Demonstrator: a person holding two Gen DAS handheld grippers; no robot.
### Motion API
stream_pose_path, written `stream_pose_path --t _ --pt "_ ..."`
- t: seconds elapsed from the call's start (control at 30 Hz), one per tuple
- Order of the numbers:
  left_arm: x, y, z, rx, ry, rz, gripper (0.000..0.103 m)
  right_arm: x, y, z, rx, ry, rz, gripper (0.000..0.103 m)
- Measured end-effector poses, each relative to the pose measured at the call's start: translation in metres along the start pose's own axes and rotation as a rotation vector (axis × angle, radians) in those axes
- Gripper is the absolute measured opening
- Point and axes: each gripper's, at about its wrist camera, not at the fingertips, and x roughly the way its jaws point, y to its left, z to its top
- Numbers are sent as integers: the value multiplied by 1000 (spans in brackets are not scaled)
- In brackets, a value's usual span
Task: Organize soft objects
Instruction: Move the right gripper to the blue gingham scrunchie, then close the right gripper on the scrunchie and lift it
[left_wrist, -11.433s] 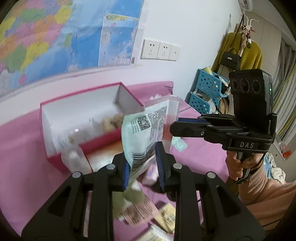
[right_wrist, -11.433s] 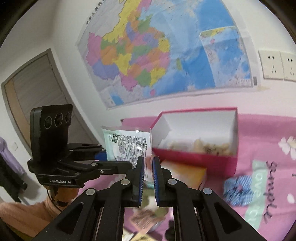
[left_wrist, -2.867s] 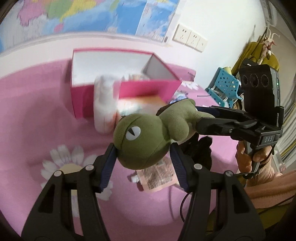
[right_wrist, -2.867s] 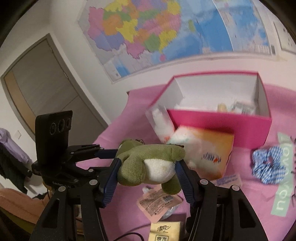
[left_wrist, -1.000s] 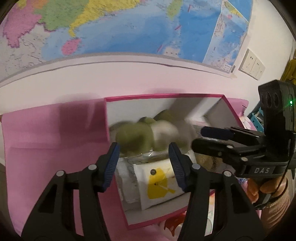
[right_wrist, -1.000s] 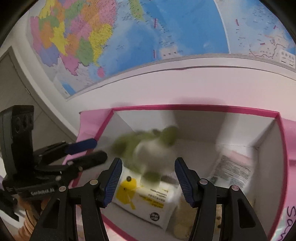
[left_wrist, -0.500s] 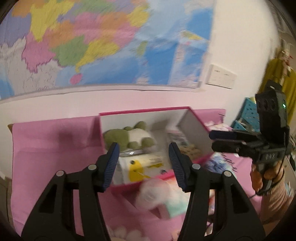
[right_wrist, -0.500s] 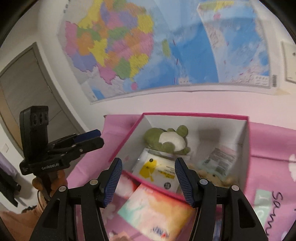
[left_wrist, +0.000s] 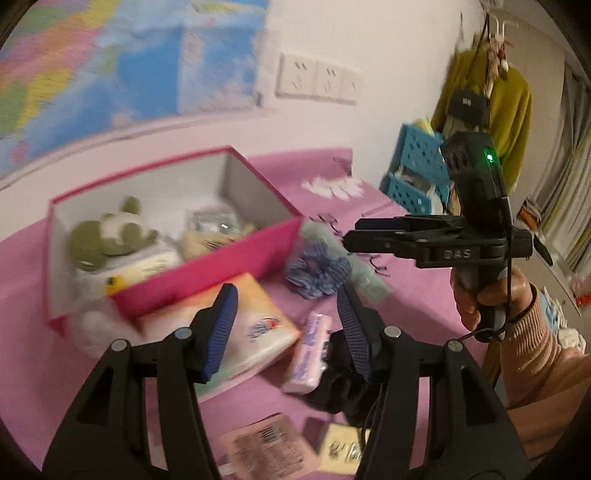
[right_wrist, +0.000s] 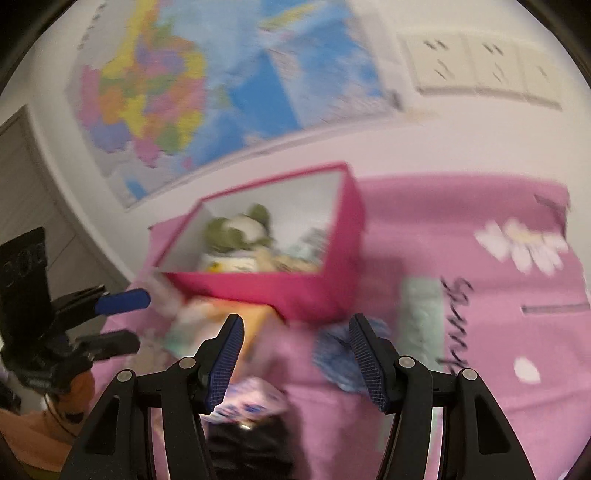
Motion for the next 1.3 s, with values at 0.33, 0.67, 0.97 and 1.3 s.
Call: stream_pose_path --t 0.33,0.67,0.97,1.3 --pt "71 -20 8 8 147 -11 58 56 -53 -21 109 118 -57 60" --pt "91 -17 9 -12 197 -22 58 53 -50 -27 73 97 -25 13" --pt "90 -14 8 -28 201 -70 58 5 -26 -19 35 -14 67 11" --pt "69 -6 7 -58 169 -163 58 -32 17 3 -57 -114 153 11"
